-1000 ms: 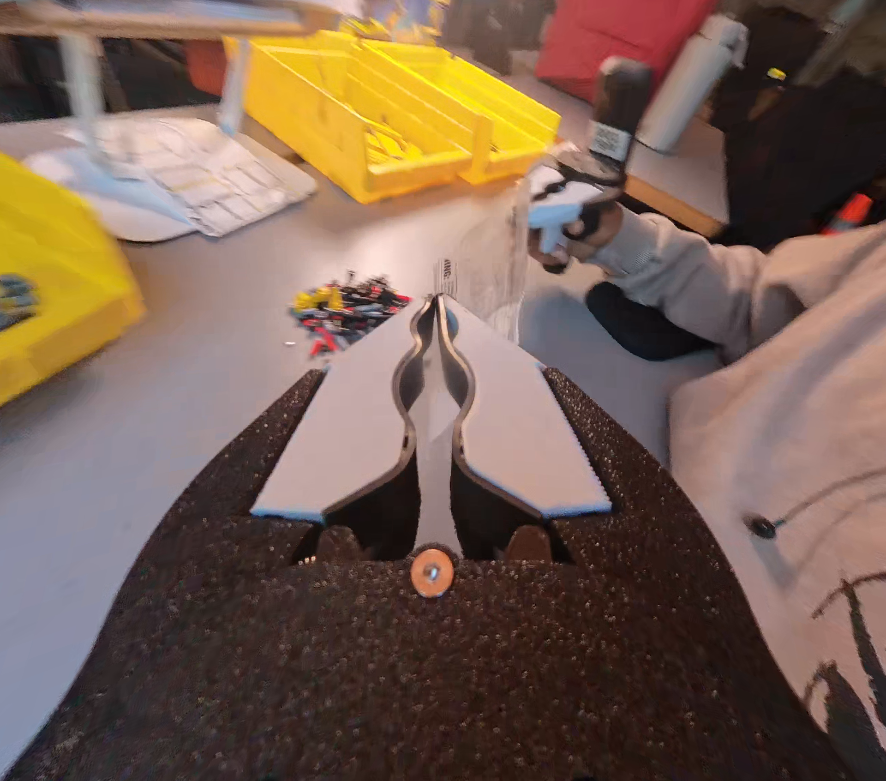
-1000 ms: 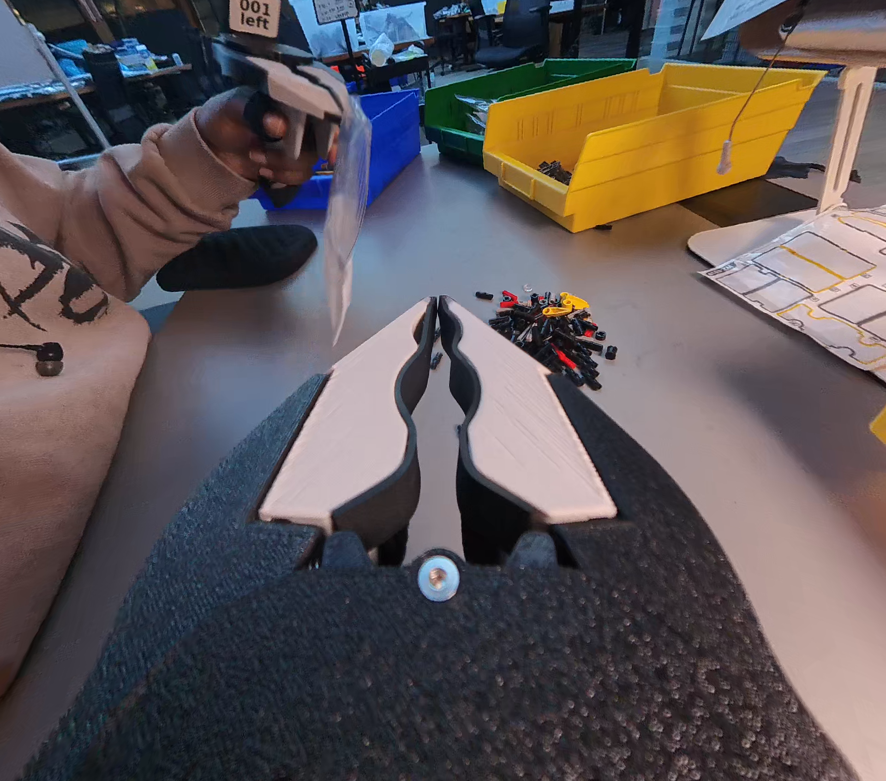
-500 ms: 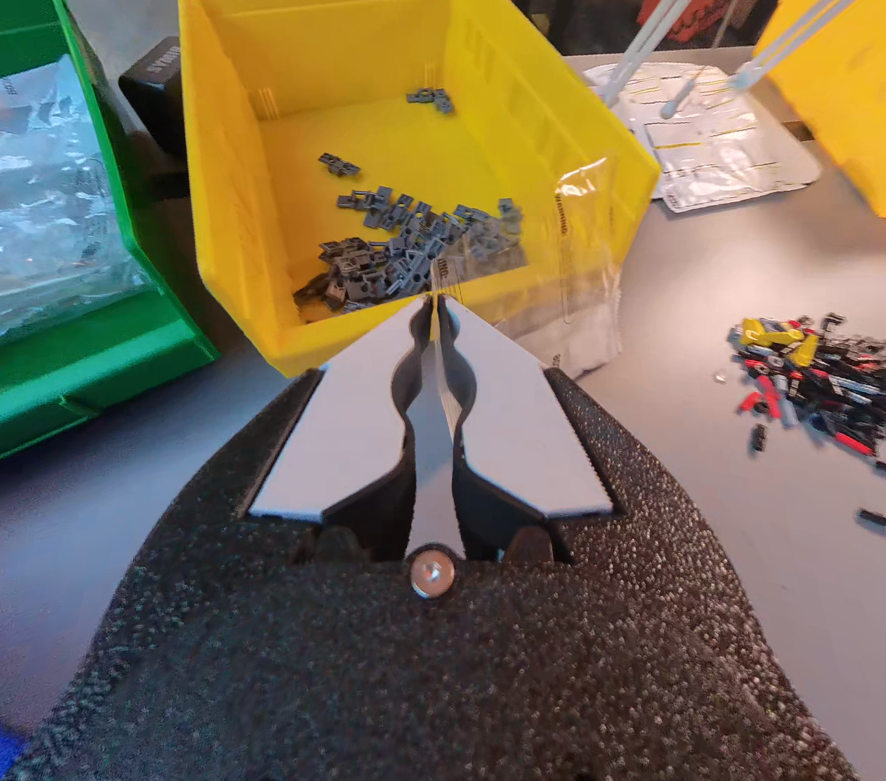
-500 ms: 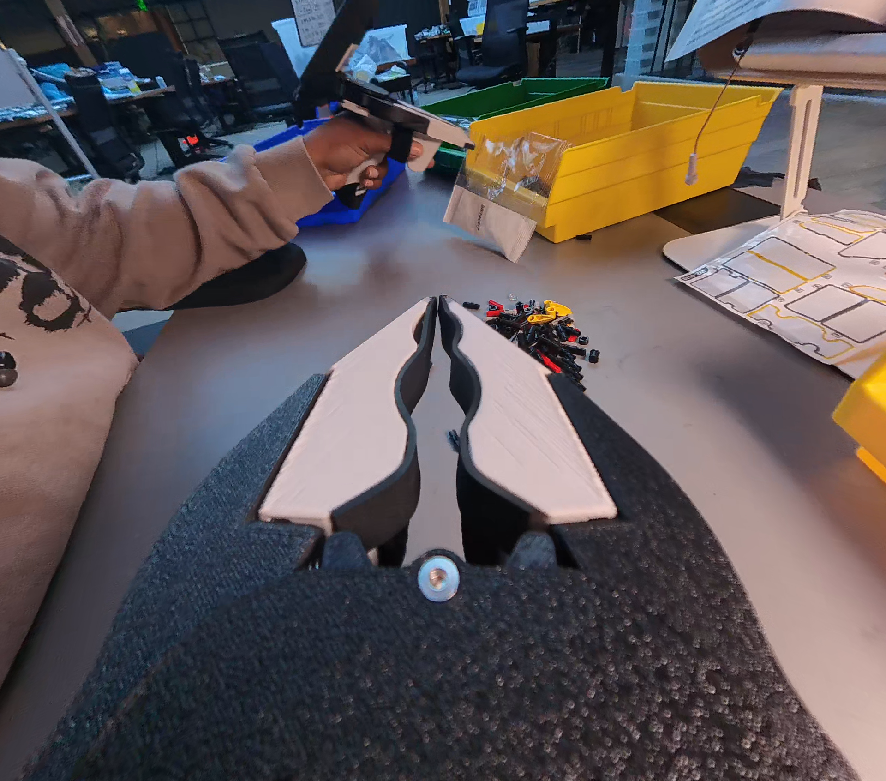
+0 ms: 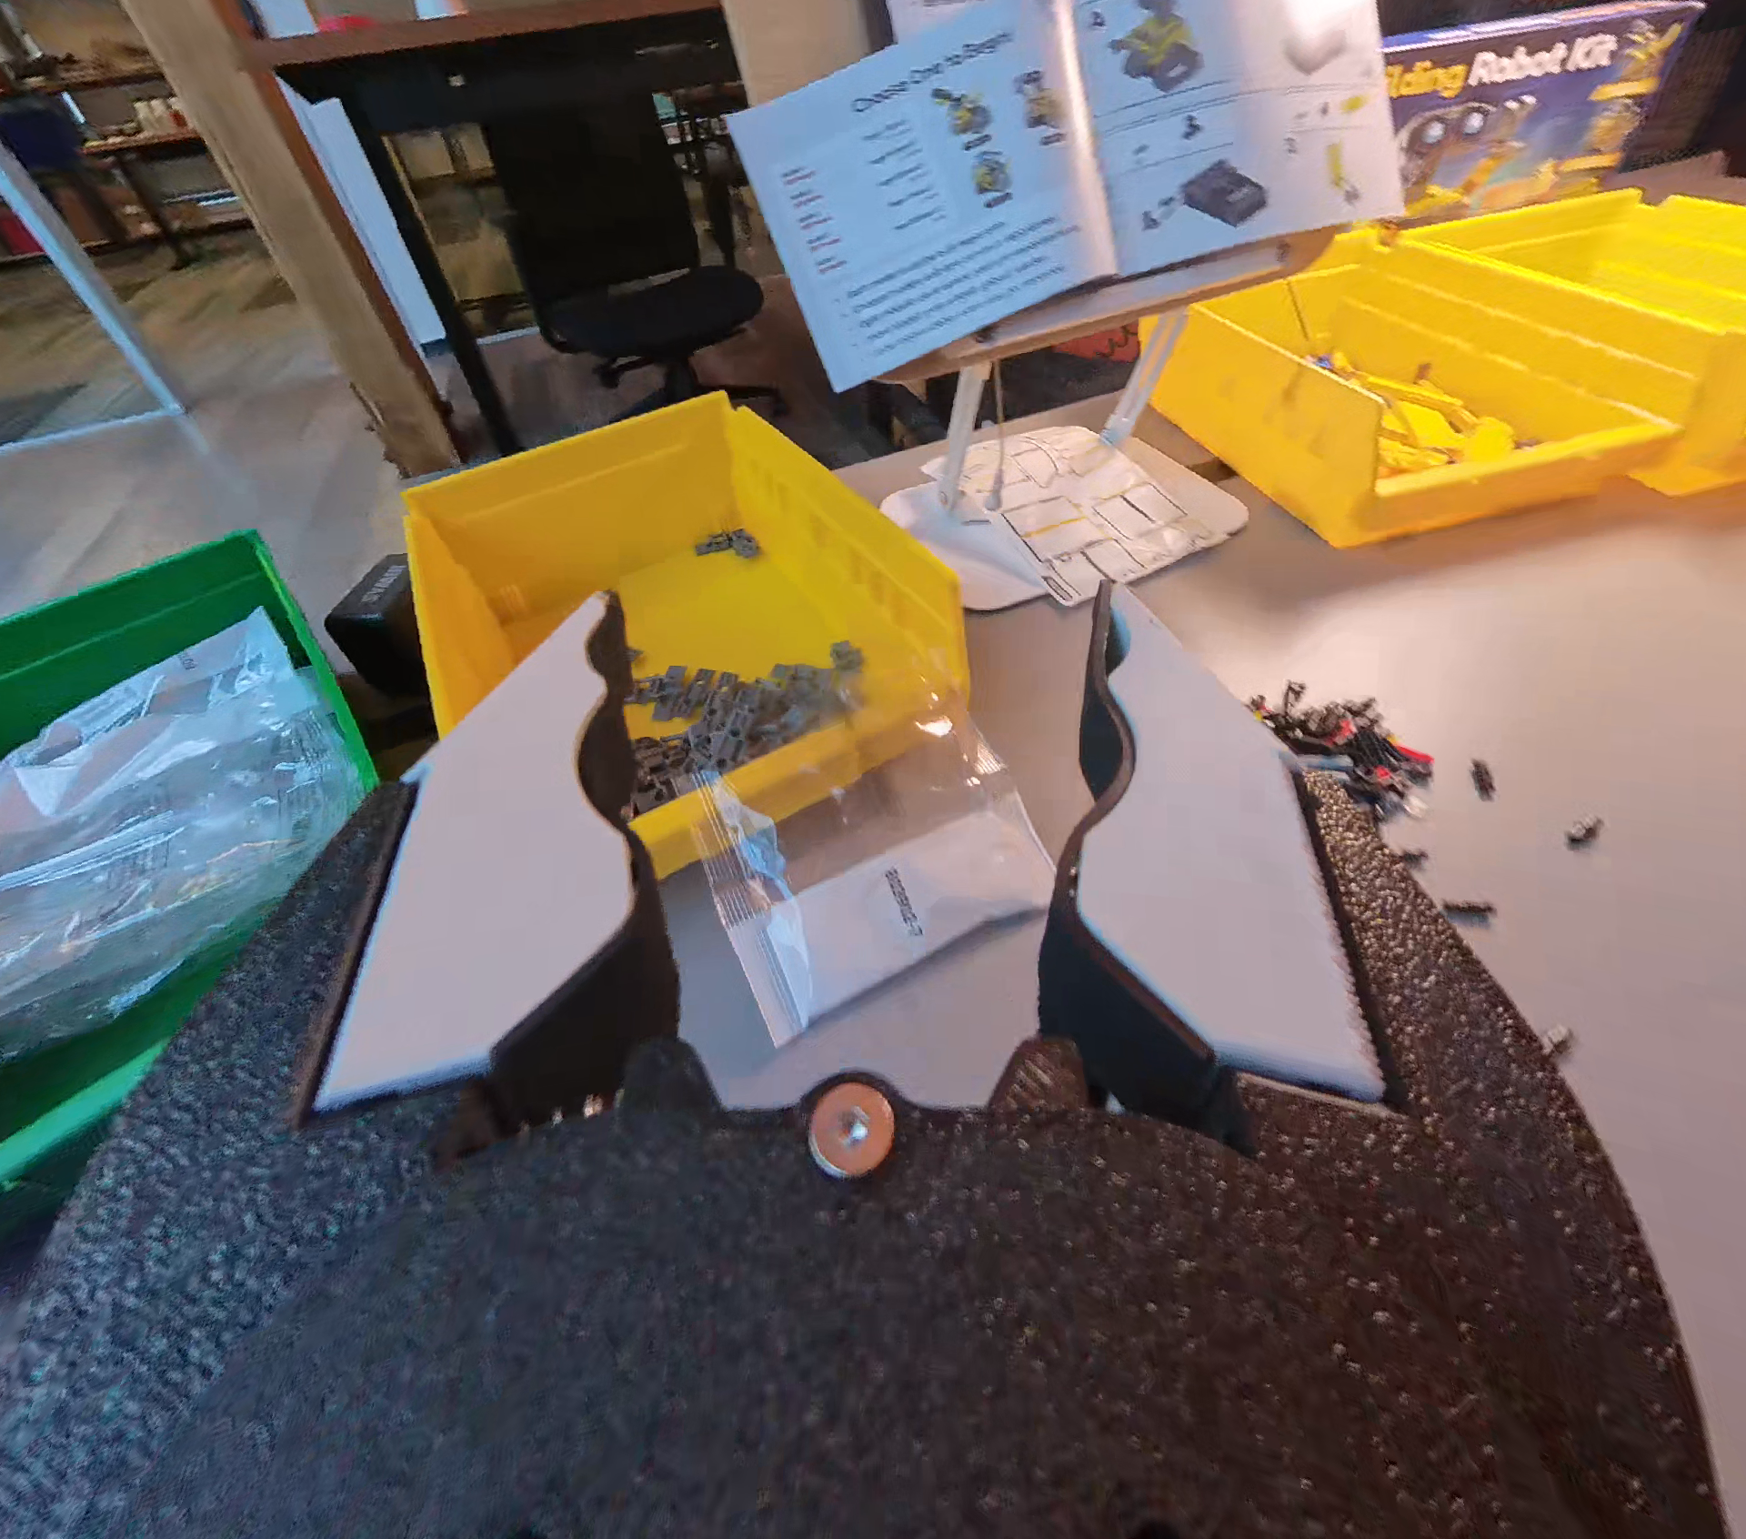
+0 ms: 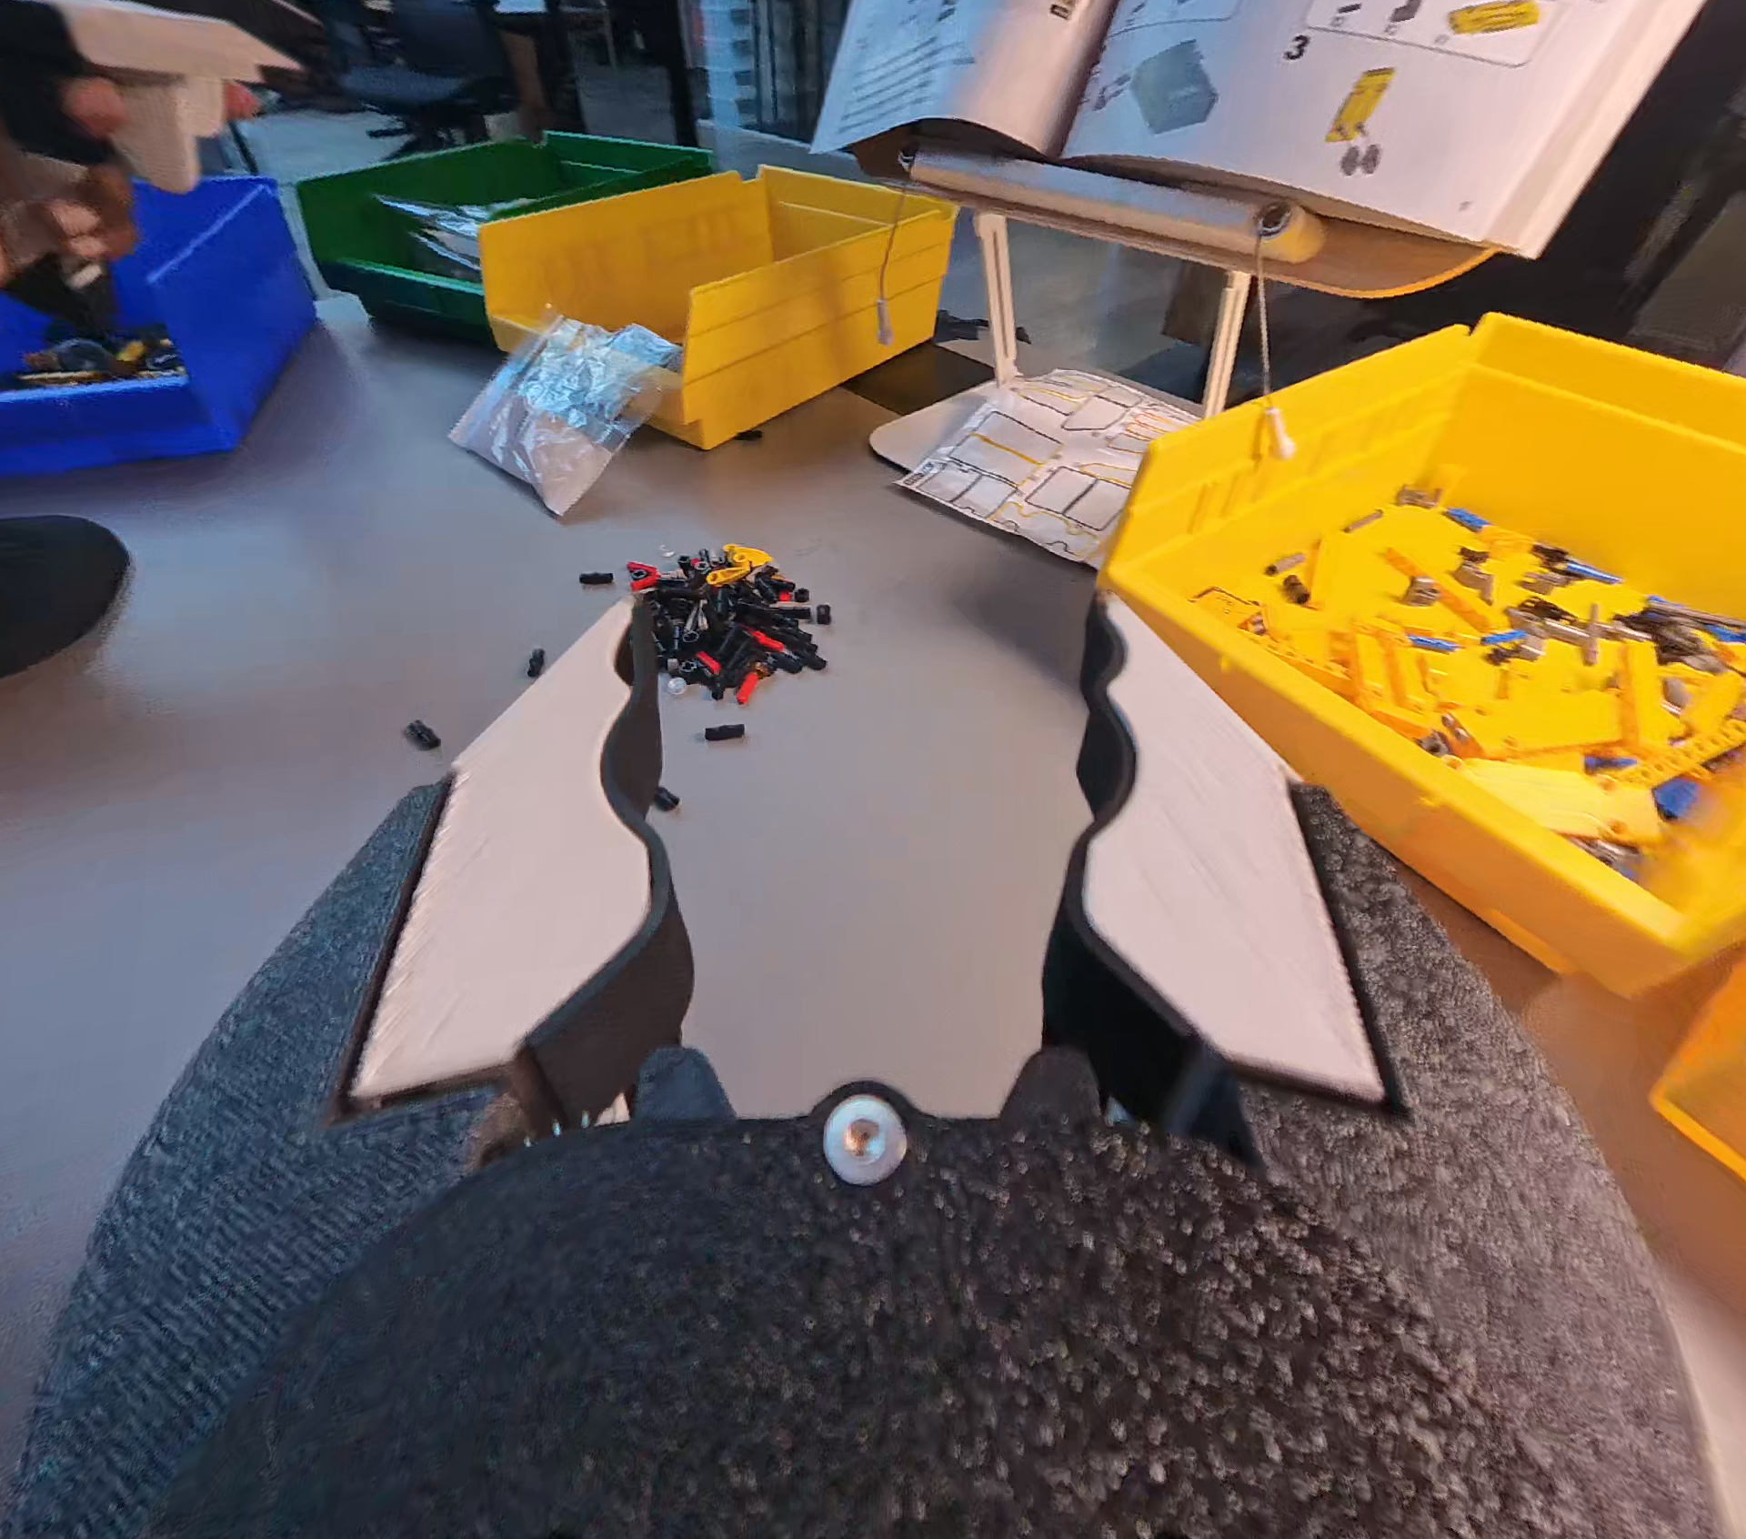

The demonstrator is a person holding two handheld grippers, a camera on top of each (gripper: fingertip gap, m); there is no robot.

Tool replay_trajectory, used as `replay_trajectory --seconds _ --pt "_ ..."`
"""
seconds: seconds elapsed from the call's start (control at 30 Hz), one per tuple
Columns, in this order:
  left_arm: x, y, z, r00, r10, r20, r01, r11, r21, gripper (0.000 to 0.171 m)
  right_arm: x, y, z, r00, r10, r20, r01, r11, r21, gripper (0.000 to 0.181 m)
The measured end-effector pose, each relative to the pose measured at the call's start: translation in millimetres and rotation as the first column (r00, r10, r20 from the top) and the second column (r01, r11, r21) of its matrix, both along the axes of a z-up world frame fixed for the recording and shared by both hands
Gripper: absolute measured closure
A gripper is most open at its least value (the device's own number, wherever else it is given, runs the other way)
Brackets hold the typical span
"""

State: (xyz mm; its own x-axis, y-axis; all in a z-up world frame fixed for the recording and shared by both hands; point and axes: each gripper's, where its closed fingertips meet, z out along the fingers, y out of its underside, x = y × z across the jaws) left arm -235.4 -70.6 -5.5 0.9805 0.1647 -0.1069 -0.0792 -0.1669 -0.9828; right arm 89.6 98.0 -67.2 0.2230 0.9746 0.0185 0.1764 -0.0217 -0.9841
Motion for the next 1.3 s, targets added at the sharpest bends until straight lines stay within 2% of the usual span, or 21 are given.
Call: replay_trajectory --seconds 0.07,0.27,0.3,0.37,0.4,0.5,0.57,0.63,0.73,0.77,0.83,0.9,1.03,1.3 --pt "23.3 -24.5 -10.6 0.999 -0.036 -0.015 0.036 0.999 -0.010 0.077 17.8 -8.9 -3.0 0.998 -0.052 0.033 0.052 0.999 -0.001 0.091" --pt "113.0 -77.3 -90.0 0.980 -0.141 0.139 0.148 0.988 -0.039 0.077 74.8 -63.5 -27.0 0.971 -0.214 0.109 0.216 0.976 -0.014 0.092" --pt "124.7 -82.1 -93.2 0.977 -0.156 0.144 0.160 0.987 -0.017 0.078 84.0 -71.6 -33.3 0.962 -0.241 0.127 0.244 0.970 -0.004 0.092" --pt "126.8 -93.0 -82.5 0.996 -0.083 0.027 0.082 0.996 0.024 0.077 100.2 -84.1 -49.5 0.941 -0.288 0.175 0.291 0.957 0.009 0.092" --pt "130.6 -97.8 -76.6 0.997 -0.071 0.013 0.071 0.997 0.029 0.081 105.5 -90.8 -58.3 0.933 -0.296 0.206 0.302 0.953 0.003 0.091" --pt "156.2 -105.4 -84.4 0.985 -0.152 0.086 0.161 0.982 -0.103 0.068 98.5 -111.1 -62.5 0.934 -0.252 0.253 0.261 0.965 0.000 0.087" --pt "154.8 -110.9 -95.3 0.992 -0.122 0.045 0.128 0.977 -0.168 0.064 93.1 -110.7 -58.7 0.929 -0.272 0.252 0.271 0.962 0.038 0.086" --pt "150.7 -112.2 -112.7 0.993 -0.096 0.067 0.108 0.972 -0.208 0.064 85.9 -109.9 -64.0 0.934 -0.265 0.241 0.270 0.963 0.014 0.086" --pt "145.6 -105.2 -131.0 0.986 -0.086 0.140 0.119 0.961 -0.249 0.065 80.2 -110.4 -87.9 0.928 -0.247 0.280 0.269 0.962 -0.045 0.085" --pt "146.9 -101.4 -128.6 0.982 -0.101 0.161 0.138 0.963 -0.234 0.066 80.2 -109.9 -89.7 0.924 -0.251 0.288 0.273 0.961 -0.040 0.085" --pt "151.8 -92.5 -113.2 0.968 -0.146 0.206 0.173 0.977 -0.121 0.071 81.3 -107.0 -87.2 0.924 -0.268 0.271 0.290 0.956 -0.042 0.088" --pt "156.9 -84.6 -111.1 0.952 -0.175 0.253 0.200 0.977 -0.078 0.071 83.0 -104.2 -87.4 0.925 -0.276 0.261 0.304 0.950 -0.076 0.088" --pt "165.4 -76.7 -121.5 0.946 -0.177 0.272 0.209 0.974 -0.091 0.070 84.1 -103.1 -89.6 0.925 -0.278 0.260 0.313 0.945 -0.100 0.088" --pt "170.2 -75.5 -141.1 0.963 -0.131 0.235 0.182 0.961 -0.210 0.068 82.9 -105.1 -93.7 0.906 -0.306 0.293 0.327 0.945 -0.026 0.085"
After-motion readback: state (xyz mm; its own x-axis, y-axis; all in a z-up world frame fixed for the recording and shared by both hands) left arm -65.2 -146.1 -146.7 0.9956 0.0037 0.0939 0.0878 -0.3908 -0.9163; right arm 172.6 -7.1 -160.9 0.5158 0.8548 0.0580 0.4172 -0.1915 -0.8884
